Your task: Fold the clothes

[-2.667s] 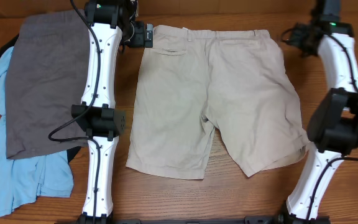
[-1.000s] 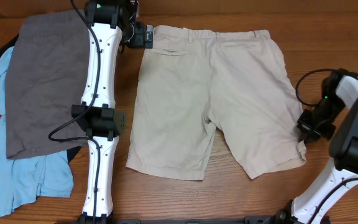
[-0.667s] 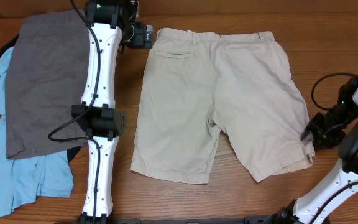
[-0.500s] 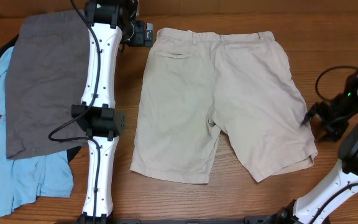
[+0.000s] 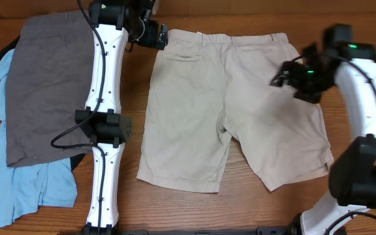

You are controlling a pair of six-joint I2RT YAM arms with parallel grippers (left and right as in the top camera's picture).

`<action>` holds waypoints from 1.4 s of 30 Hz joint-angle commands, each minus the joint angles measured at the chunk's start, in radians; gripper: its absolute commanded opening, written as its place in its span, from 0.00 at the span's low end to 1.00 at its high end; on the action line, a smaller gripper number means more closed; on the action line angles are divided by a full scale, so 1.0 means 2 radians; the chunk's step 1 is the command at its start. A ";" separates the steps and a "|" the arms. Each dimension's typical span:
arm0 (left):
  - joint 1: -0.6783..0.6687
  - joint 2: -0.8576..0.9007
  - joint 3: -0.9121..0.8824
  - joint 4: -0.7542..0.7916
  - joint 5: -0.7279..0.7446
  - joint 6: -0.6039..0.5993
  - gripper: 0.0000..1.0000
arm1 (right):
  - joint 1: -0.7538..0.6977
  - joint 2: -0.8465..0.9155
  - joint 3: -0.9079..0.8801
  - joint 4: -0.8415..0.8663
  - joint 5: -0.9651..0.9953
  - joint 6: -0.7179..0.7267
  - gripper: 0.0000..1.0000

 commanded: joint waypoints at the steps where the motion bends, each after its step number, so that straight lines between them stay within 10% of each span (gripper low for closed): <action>1: -0.002 -0.005 -0.002 0.016 0.032 0.091 1.00 | 0.042 -0.002 0.004 0.001 -0.006 -0.003 0.89; 13: -0.001 -0.004 -0.022 0.063 0.020 0.082 1.00 | 0.144 -0.002 -0.034 0.060 0.038 0.027 0.88; 22: 0.039 -0.004 -0.021 0.045 -0.041 -0.079 1.00 | 0.219 0.018 -0.101 0.129 0.101 0.031 0.87; 42: 0.025 -0.004 -0.021 0.028 -0.028 0.007 1.00 | 0.170 0.113 -0.131 0.067 0.213 0.074 0.96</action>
